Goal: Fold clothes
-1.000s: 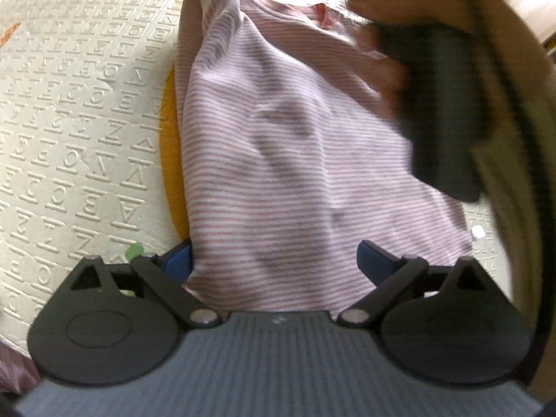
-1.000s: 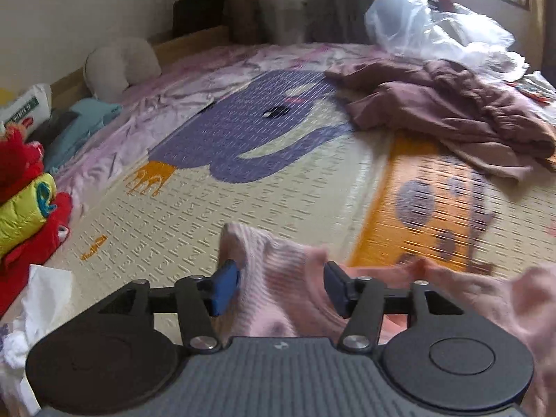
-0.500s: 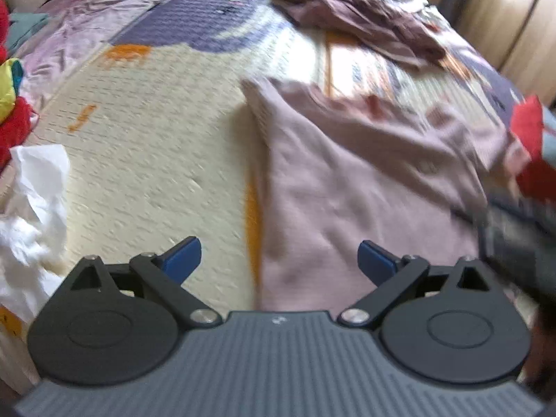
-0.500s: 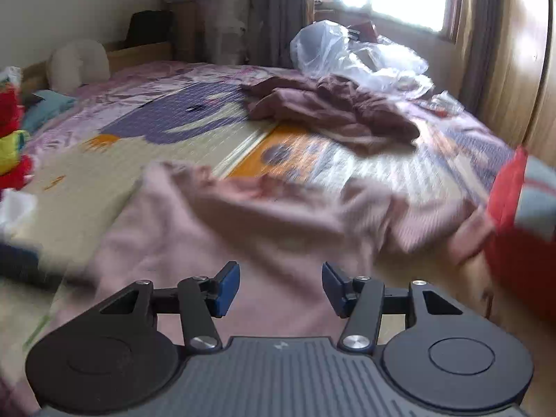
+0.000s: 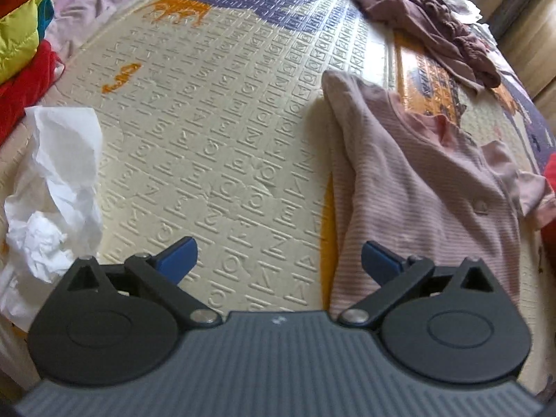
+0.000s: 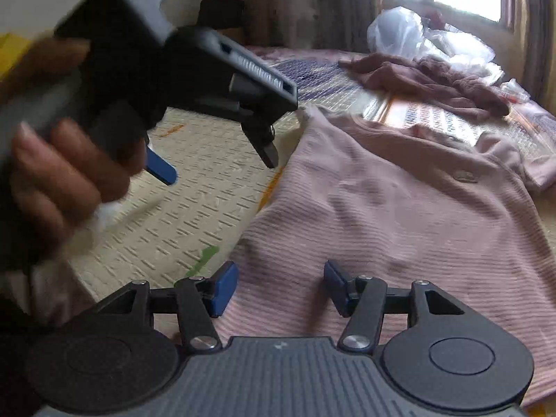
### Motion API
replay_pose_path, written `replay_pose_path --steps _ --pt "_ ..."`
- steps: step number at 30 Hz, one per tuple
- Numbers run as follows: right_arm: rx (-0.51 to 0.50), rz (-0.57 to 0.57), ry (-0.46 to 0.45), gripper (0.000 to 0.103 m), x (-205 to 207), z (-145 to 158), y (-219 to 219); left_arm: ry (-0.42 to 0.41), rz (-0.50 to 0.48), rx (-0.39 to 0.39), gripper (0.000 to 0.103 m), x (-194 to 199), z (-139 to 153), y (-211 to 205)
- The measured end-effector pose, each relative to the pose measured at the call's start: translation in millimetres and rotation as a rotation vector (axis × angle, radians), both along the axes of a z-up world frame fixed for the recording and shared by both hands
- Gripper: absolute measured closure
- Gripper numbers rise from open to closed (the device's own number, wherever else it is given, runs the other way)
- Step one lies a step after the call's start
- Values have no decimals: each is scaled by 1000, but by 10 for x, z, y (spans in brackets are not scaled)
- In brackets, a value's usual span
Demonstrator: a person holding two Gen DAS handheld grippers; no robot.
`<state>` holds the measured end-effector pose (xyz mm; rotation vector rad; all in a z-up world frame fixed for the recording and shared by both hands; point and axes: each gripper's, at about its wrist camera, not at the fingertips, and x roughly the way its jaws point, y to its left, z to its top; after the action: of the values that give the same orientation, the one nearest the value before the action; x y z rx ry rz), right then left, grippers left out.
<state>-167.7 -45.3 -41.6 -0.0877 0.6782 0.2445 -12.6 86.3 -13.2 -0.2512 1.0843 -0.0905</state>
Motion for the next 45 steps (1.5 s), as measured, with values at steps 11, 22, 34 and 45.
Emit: replay_pose_path --steps 11,22,34,45 --pt "-50 -6 -56 91 -56 -46 236 1 23 -69 0 20 73 190" --pt "218 184 16 93 76 26 424 -22 59 -76 0 51 104 360" --pt "237 -317 -241 61 50 531 -1302 -108 -80 -47 0 -71 209 -164" --pt "59 -757 -311 53 744 339 -2540 -145 -165 37 0 -131 66 -738"
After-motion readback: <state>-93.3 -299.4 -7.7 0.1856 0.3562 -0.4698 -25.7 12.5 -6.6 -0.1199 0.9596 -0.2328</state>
